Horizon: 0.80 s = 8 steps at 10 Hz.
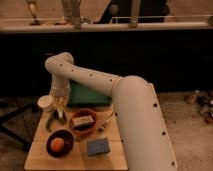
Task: Place banana in metal cup
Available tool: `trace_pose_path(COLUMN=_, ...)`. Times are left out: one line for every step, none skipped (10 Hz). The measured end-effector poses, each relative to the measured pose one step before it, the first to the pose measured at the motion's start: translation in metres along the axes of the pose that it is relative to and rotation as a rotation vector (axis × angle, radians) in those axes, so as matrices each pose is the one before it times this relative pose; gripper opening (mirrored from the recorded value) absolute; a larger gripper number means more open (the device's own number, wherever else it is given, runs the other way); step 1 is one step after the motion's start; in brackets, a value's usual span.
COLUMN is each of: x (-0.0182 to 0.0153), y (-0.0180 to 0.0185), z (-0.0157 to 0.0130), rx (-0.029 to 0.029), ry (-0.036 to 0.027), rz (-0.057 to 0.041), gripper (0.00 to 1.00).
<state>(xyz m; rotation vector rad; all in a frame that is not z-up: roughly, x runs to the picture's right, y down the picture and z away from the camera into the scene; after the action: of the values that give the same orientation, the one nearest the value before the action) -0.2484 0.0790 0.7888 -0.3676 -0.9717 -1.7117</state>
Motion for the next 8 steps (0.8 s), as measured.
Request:
trace_pose_path(x=-0.00095, y=-0.00208, z=0.00121, rx=0.00226, ry=-0.00435, rz=0.004, gripper=0.01)
trace_pose_path(x=-0.00094, y=-0.00141, z=0.00152, rx=0.002, ry=-0.00487, rz=0.00365, gripper=0.01)
trace_pose_path(x=-0.00096, y=-0.00137, z=0.00152, rx=0.00345, ry=-0.00599, rz=0.0036, gripper=0.01)
trace_pose_path(x=-0.0004, y=-0.00117, z=0.001, rx=0.00396, ry=-0.00365, rz=0.00309, gripper=0.01)
trace_pose_path(x=-0.00017, y=-0.00272, z=0.00158, rx=0.01385, ry=-0.00286, rz=0.00151, gripper=0.01)
trace_pose_path(x=0.00014, y=-0.00082, z=0.00103, rx=0.01886, ry=-0.00123, rz=0.0053, gripper=0.01)
trace_pose_path(x=0.00006, y=0.00022, z=0.0008, rx=0.01026, ry=-0.00105, rz=0.00176, gripper=0.01)
trace_pose_path(x=-0.00002, y=-0.00006, z=0.00106, rx=0.01032, ry=-0.00161, rz=0.00196, gripper=0.01)
